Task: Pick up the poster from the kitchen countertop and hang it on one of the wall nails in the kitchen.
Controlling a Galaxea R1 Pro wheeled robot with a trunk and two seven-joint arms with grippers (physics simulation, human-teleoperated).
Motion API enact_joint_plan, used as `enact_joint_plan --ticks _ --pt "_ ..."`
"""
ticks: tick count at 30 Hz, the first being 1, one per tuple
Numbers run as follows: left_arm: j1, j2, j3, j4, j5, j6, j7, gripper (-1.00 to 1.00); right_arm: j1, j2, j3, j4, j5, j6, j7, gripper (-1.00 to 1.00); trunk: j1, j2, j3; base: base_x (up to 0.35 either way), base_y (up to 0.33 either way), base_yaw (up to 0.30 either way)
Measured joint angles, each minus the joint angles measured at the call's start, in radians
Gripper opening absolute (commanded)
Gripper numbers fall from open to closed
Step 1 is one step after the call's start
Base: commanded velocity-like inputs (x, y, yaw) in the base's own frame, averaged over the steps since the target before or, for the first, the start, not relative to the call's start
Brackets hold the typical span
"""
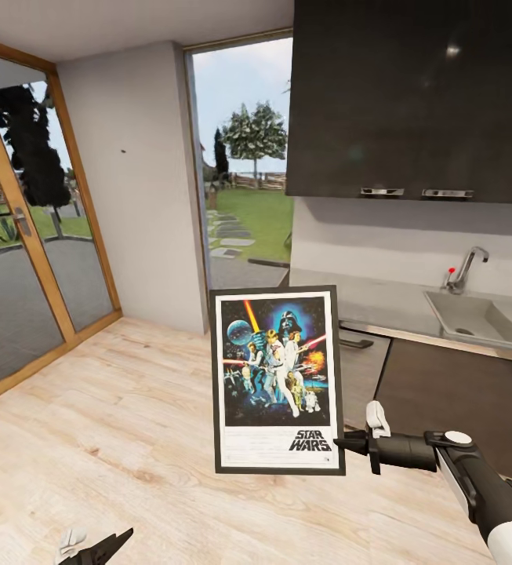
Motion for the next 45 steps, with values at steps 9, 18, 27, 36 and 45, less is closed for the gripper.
enact_joint_plan --ticks 9,18,27,36,45 --pt "0.011 -0.011 0.008 0.005 0.006 -0.011 0.011 1.0 0.012 0.01 0.007 0.012 0.009 -0.018 -0.017 -1.0 0.0 0.0 0.0 0.0 0.0 0.0" --pt "0.063 -0.062 0.008 0.005 0.006 -0.015 0.061 1.0 0.048 0.01 0.008 0.063 0.009 -0.034 -0.093 -1.0 0.0 0.0 0.0 0.0 0.0 0.0" --pt "0.064 -0.062 0.011 0.005 0.006 -0.016 0.103 1.0 0.048 0.01 0.008 0.067 0.009 -0.034 -0.119 -1.0 0.0 0.0 0.0 0.0 0.0 0.0" --pt "0.152 -0.045 0.01 0.003 0.03 0.001 -0.029 1.0 0.073 -0.005 0.006 -0.049 0.006 0.002 0.025 -1.0 0.0 0.0 0.0 0.03 0.037 0.0" --pt "0.161 -0.044 0.015 0.001 0.036 0.001 -0.037 1.0 0.075 -0.006 0.006 -0.058 0.008 0.004 0.037 -1.0 0.0 0.0 0.0 0.177 0.22 0.0"
